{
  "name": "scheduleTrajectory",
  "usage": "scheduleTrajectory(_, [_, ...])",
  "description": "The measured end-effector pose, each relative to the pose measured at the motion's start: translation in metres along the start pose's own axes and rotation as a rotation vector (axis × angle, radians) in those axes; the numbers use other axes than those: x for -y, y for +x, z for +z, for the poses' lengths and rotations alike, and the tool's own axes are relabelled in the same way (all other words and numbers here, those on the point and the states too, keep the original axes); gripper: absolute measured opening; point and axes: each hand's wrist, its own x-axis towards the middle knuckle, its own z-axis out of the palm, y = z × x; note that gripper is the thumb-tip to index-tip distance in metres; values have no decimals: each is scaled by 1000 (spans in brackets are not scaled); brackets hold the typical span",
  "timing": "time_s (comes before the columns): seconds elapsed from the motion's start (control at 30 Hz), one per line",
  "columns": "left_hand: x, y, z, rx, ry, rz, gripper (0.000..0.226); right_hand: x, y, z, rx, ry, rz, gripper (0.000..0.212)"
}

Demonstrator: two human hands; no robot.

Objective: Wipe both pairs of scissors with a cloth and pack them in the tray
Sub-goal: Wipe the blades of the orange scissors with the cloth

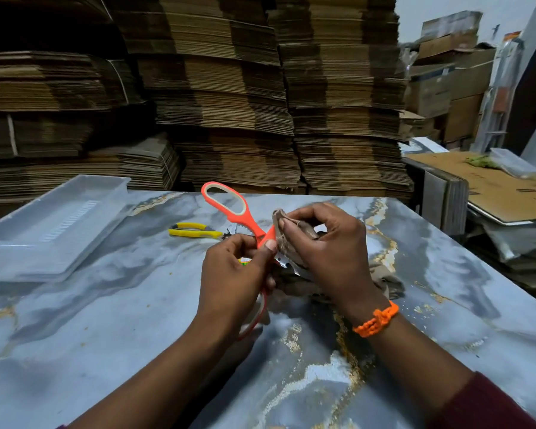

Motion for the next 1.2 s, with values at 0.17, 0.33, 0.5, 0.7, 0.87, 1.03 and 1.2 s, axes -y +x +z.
scheduleTrajectory(0.17, [-4,-9,2,47,36,-11,23,-19,13,-12,-81,-180,-80,10])
scheduleTrajectory(0.33, [-6,-5,6,34,-34,-52,21,-55,26,-43,-246,-310,44,5])
scheduleTrajectory(0.5, [0,7,-2,-32,-41,-95,22,-49,29,-52,-232,-215,155,10])
scheduleTrajectory(0.7, [-1,13,-10,-42,-75,-89,21,-32,19,-36,42,-118,249,24])
scheduleTrajectory(0.87, [-5,16,-12,-66,-58,-87,20,-19,13,-31,90,-140,271,14])
scheduleTrajectory(1.03, [-5,11,-8,-57,12,-38,26,-12,10,-30,-6,-116,305,42])
scheduleTrajectory(1.2, [0,6,0,-41,56,-67,25,3,-6,-9,33,-226,-63,22])
